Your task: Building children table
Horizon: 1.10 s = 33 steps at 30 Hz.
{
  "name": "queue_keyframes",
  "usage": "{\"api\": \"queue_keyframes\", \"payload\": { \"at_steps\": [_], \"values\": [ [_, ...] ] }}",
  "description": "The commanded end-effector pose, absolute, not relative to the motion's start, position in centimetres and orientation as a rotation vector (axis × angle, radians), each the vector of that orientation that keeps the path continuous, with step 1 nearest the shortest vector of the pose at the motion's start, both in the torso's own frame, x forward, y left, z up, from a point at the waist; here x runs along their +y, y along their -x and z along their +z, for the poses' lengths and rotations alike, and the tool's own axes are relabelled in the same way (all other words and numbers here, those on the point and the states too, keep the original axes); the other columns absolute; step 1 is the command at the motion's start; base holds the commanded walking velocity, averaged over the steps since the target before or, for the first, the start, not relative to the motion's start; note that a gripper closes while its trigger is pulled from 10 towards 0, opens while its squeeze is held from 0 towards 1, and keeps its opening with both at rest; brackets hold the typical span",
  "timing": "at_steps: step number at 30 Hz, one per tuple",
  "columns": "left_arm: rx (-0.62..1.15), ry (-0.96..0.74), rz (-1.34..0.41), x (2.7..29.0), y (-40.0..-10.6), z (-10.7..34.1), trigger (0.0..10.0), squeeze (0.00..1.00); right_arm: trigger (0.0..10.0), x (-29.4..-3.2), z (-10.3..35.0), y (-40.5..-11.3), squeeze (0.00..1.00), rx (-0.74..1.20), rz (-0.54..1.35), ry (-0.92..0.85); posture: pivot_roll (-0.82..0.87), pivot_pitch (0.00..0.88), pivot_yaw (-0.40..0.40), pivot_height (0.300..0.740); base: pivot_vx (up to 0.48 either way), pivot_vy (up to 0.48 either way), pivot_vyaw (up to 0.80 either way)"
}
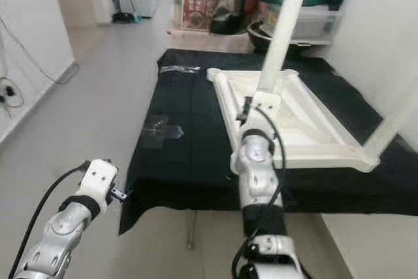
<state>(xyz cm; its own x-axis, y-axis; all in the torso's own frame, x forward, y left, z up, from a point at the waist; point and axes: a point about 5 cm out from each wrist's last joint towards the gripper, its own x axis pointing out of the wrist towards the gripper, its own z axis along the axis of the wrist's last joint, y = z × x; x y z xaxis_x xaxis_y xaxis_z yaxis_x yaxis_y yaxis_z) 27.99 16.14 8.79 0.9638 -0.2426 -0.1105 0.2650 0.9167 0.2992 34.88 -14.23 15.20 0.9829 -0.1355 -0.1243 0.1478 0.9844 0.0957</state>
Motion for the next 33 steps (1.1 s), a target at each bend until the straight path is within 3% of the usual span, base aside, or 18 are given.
{"api": "queue_keyframes", "payload": {
  "at_steps": [1,3,4,5,6,7,10,15,16,17,22,23,24,26,27,30,33],
  "values": [
    [0.080,-0.313,-0.275,15.8,-27.9,8.7,10.0,0.00,10.0,-12.5,16.1,-35.3,1.00,0.101,0.028,-0.143,0.09,0.000,-0.049,0.740,0.000,0.000,0.00],
    [0.080,-0.312,-0.274,15.9,-27.9,8.7,10.0,0.00,10.0,-11.6,17.2,-35.8,1.00,0.067,0.129,-0.168,0.09,0.000,-0.048,0.740,0.000,0.000,0.00],
    [0.081,-0.313,-0.274,15.9,-28.0,8.6,10.0,0.00,10.0,-10.5,18.6,-36.1,0.55,0.032,0.294,-0.198,0.09,0.000,-0.045,0.740,0.000,0.000,0.00],
    [0.081,-0.313,-0.275,15.9,-28.0,8.6,10.0,0.00,10.0,-9.8,19.8,-36.2,0.00,0.010,0.419,-0.230,0.09,0.000,-0.045,0.740,0.000,0.000,0.00],
    [0.081,-0.313,-0.277,15.8,-28.1,8.6,10.0,0.00,10.0,-9.3,20.9,-36.1,0.00,-0.022,0.546,-0.260,0.09,0.000,-0.045,0.740,0.000,0.000,0.00],
    [0.081,-0.313,-0.277,15.8,-28.1,8.6,10.0,0.00,10.0,-9.3,20.9,-36.1,0.00,-0.022,0.546,-0.260,0.09,0.000,-0.045,0.740,0.000,0.000,0.00],
    [0.073,-0.313,-0.279,15.6,-28.3,8.8,10.0,0.00,10.0,-9.2,22.3,-35.7,0.00,-0.107,0.781,-0.170,0.11,0.000,-0.058,0.740,0.000,0.000,0.00],
    [0.067,-0.312,-0.272,15.6,-28.4,8.9,10.0,0.00,10.0,-8.8,21.4,-36.3,0.00,-0.075,0.903,-0.058,0.12,0.000,-0.071,0.740,0.000,0.000,0.00],
    [0.067,-0.312,-0.270,15.6,-28.4,8.9,10.0,0.00,9.6,-8.4,21.0,-36.5,0.00,-0.058,0.920,-0.050,0.12,0.000,-0.079,0.740,0.000,0.000,0.00],
    [0.065,-0.311,-0.266,15.6,-28.4,8.9,10.0,0.00,0.0,-7.8,20.7,-36.6,0.00,-0.050,0.932,-0.047,0.13,0.000,-0.084,0.740,0.000,0.000,0.00],
    [0.063,-0.308,-0.252,15.8,-28.4,8.9,10.0,0.00,0.0,-7.2,20.4,-36.7,0.00,-0.047,0.929,-0.039,0.13,0.000,-0.084,0.740,0.000,0.000,0.00],
    [0.070,-0.312,-0.259,15.8,-28.0,8.7,10.0,0.00,0.0,-9.3,18.9,-38.4,0.00,0.041,0.532,-0.024,0.12,0.000,-0.079,0.740,0.000,0.000,0.00],
    [0.070,-0.312,-0.259,15.8,-28.0,8.7,10.0,0.00,0.0,-9.3,18.9,-38.4,0.00,0.041,0.532,-0.024,0.12,0.000,-0.079,0.740,0.000,0.000,0.00],
    [0.073,-0.315,-0.263,15.8,-27.9,8.6,10.0,0.00,0.0,-12.6,16.9,-38.9,0.00,0.135,0.109,-0.036,0.10,0.000,-0.074,0.740,0.000,0.000,0.00],
    [0.073,-0.315,-0.263,15.8,-27.9,8.6,10.0,0.00,0.0,-12.6,16.9,-38.9,0.00,0.135,0.109,-0.036,0.10,0.000,-0.074,0.740,0.000,0.000,0.00],
    [0.072,-0.314,-0.258,16.0,-28.1,8.7,10.0,0.00,0.0,-16.1,14.0,-36.7,0.00,0.196,-0.264,-0.052,0.09,0.000,-0.055,0.740,0.000,0.000,0.00],
    [0.070,-0.311,-0.265,15.8,-28.3,8.8,10.0,0.00,0.0,-16.2,13.4,-34.9,0.00,0.196,-0.314,-0.125,0.08,0.000,-0.041,0.740,0.000,0.000,0.00]
  ]
}}
